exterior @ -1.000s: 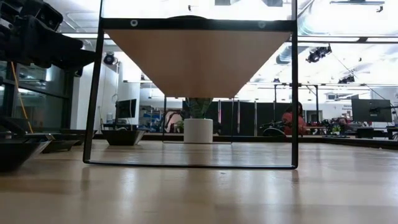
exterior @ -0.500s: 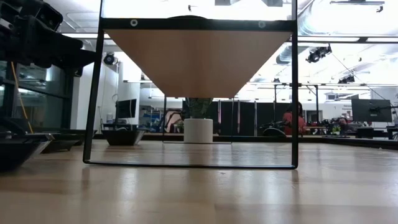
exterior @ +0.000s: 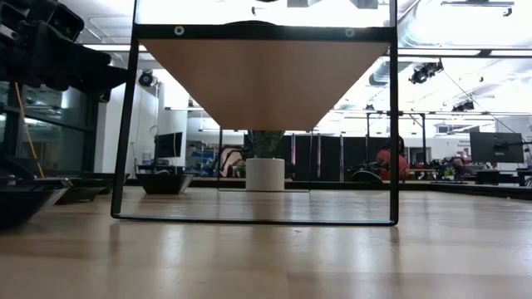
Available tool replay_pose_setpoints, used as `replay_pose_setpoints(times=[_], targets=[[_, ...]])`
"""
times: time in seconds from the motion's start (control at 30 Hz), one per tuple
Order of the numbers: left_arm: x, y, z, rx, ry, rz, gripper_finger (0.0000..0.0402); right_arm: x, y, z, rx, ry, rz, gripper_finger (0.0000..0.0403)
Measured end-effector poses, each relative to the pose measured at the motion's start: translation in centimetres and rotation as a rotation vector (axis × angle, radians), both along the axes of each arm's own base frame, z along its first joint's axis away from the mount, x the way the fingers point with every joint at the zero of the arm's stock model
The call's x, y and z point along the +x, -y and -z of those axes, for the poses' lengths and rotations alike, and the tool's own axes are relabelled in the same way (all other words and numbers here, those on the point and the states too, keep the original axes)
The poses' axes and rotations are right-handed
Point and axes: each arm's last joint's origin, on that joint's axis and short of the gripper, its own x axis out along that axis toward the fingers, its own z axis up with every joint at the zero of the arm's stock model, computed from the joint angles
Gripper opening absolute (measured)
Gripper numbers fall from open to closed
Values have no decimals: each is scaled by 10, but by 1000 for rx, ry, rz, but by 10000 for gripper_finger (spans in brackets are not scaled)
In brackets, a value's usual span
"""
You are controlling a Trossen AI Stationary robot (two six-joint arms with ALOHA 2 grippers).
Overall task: Pick & Place Mini shaped plates
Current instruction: Stack the black leaf shaped plate on top of the black leaf shaped plate on the shelf
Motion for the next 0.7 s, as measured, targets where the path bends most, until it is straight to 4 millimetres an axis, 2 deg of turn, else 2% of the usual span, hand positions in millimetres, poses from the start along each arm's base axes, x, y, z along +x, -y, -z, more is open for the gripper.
replay_pose_setpoints(times=[0.13, 0.4, 0.5, 0.7], targets=[[0, 0, 0, 0, 0, 0, 234, -6, 4, -4, 6, -7, -2, 0], [0, 0, 0, 0, 0, 1, 234, -28, 24, 5, 11, 45, -15, 0], [0, 0, 0, 0, 0, 0, 234, -33, 34, 9, 62, 74, -56, 0], [0, 0, 0, 0, 0, 1, 234, -30, 53, 18, 143, 115, -188, 0]])
